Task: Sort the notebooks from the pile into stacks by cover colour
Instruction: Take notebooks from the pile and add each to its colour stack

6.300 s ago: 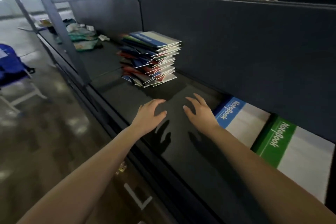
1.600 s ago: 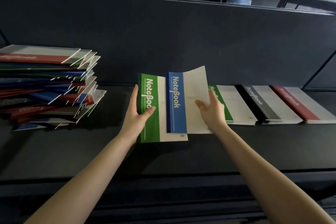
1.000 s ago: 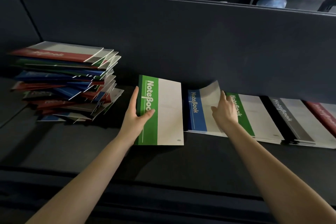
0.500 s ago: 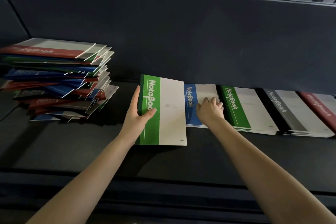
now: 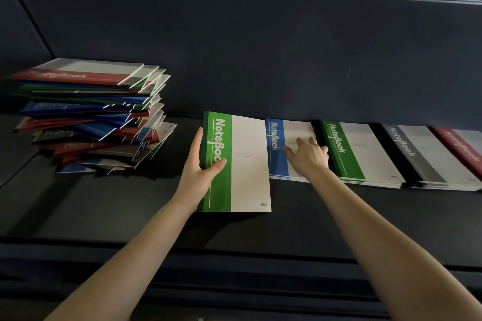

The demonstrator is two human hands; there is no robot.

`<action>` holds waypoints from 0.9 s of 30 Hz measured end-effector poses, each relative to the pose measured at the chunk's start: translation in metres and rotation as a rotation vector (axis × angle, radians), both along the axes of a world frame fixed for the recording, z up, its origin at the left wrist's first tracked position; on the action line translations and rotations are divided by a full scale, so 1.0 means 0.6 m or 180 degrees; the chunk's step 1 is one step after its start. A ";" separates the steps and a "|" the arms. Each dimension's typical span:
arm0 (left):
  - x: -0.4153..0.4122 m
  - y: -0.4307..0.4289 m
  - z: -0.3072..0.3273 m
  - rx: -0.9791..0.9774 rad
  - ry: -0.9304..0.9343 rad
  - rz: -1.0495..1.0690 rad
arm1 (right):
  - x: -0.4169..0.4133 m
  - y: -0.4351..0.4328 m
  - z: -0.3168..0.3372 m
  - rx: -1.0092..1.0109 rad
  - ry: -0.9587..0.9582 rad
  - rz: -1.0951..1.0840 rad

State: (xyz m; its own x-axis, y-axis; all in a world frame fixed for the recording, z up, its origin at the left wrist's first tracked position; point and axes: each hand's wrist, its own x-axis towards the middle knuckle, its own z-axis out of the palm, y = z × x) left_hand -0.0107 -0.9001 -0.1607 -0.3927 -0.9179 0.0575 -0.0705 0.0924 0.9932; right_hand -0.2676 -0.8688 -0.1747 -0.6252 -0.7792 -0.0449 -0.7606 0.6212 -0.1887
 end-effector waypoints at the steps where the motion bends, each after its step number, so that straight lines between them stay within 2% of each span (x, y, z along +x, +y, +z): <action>1: -0.001 0.001 0.001 -0.0001 -0.0001 -0.0001 | -0.001 -0.001 -0.003 -0.0038 -0.0079 0.0035; 6: -0.006 0.001 0.010 -0.0063 0.0000 -0.0045 | -0.013 0.000 -0.014 -0.0270 -0.0323 0.0222; 11: -0.012 0.006 0.018 -0.0086 0.0073 -0.0081 | -0.026 0.001 0.008 -0.0086 -0.0451 0.0400; 15: -0.023 0.013 0.019 -0.0107 0.0096 -0.0141 | 0.008 0.028 0.019 -0.1235 -0.0470 0.0589; 18: -0.040 0.014 0.022 -0.0081 0.0167 -0.0161 | 0.048 0.059 0.037 -0.1606 -0.1313 0.0536; 21: -0.069 0.015 0.025 -0.0126 0.0146 -0.0212 | 0.057 0.084 0.049 -0.1945 -0.2458 0.0072; 25: -0.122 0.020 0.026 -0.0263 0.0066 -0.0327 | 0.026 0.119 0.059 -0.2439 -0.3973 -0.0095; 27: -0.151 0.024 0.026 -0.0341 0.0065 -0.0358 | 0.000 0.139 0.062 -0.2419 -0.3967 0.0235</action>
State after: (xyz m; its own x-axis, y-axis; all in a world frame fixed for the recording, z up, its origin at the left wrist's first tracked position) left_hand -0.1015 -0.8856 -0.1454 -0.4905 -0.8563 0.1617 -0.0338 0.2040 0.9784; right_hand -0.2675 -0.7851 -0.1376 -0.4484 -0.8895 -0.0877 0.1125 0.0412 -0.9928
